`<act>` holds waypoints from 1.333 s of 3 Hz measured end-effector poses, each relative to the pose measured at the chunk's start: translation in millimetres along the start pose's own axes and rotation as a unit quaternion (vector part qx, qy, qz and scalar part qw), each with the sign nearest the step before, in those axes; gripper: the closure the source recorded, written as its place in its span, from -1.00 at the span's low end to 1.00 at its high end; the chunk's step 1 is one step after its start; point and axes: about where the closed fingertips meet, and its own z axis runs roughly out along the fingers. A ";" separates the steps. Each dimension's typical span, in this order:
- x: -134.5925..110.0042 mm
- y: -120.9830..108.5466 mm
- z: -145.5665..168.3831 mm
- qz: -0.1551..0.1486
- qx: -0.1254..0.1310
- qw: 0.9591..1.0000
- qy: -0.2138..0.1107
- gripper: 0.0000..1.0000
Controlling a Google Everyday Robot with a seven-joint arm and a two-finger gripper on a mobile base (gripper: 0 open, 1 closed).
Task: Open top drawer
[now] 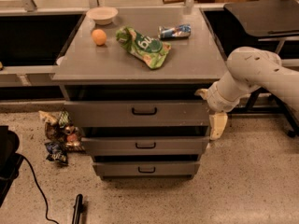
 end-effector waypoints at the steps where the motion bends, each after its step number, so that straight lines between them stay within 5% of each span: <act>1: 4.6 -11.8 12.4 0.005 0.007 1.000 -0.001 -1.00; 4: -12.3 9.4 23.1 0.004 -0.012 1.000 -0.018 0.23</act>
Offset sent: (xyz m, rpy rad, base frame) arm 0.0221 0.0128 -0.0321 0.0338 0.0128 -0.0150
